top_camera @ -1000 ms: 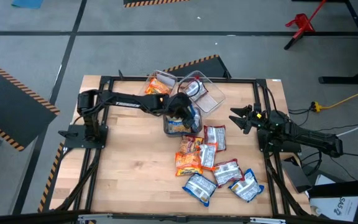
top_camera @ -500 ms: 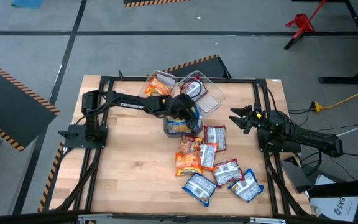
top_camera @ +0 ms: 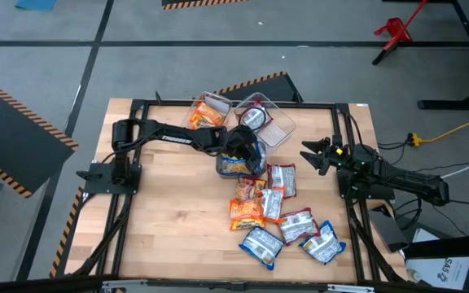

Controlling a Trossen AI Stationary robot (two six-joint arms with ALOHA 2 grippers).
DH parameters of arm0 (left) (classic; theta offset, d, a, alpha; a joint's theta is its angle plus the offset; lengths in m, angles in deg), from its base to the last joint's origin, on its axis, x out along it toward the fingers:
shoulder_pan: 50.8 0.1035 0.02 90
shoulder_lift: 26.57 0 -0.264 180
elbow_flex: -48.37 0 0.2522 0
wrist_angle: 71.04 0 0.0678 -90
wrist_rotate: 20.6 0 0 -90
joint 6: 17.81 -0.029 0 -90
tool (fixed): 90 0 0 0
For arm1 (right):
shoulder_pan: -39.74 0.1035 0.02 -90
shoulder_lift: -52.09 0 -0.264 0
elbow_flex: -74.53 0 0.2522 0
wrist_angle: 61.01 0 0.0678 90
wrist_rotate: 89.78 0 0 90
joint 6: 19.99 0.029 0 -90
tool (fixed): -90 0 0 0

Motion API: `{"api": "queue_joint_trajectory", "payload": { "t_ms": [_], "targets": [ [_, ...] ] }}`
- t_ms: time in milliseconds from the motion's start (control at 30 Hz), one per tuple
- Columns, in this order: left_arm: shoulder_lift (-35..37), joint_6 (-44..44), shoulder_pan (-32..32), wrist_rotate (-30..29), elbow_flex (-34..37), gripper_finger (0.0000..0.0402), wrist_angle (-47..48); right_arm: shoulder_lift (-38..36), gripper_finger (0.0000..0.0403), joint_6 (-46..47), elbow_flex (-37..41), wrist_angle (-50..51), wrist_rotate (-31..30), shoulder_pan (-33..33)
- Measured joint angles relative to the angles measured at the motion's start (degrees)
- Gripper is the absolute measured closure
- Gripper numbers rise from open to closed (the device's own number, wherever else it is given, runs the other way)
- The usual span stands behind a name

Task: Sort Maruchan noodles
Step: Put the blue noodle pack into the black transparent bin, then put the orange noodle pack into the left transparent bin

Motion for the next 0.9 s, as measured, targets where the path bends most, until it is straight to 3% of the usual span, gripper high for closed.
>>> {"api": "queue_joint_trajectory", "payload": {
  "t_ms": [400,533,700,833,900],
  "targets": [
    [7.6,1.5,1.2,-0.5,0.0,0.0202,3.5,0.0,0.0079,0.0,0.0,0.2,1.0,0.0],
    [10.9,-0.1,0.5,3.4,0.0,0.0202,8.7,0.0,0.0079,0.0,0.0,0.2,1.3,0.0],
    [12.8,-0.6,-3.9,9.4,0.0,0.0202,16.5,0.0,0.0079,0.0,0.0,0.4,2.8,0.0],
    [12.9,-1.3,-9.3,9.4,0.3,0.0202,21.4,0.0,0.0079,0.0,0.0,0.5,3.1,0.0],
    [12.9,0.1,-11.8,8.4,1.6,0.0202,18.6,0.0,0.0079,0.0,0.0,0.5,3.1,0.0]
  ]
}}
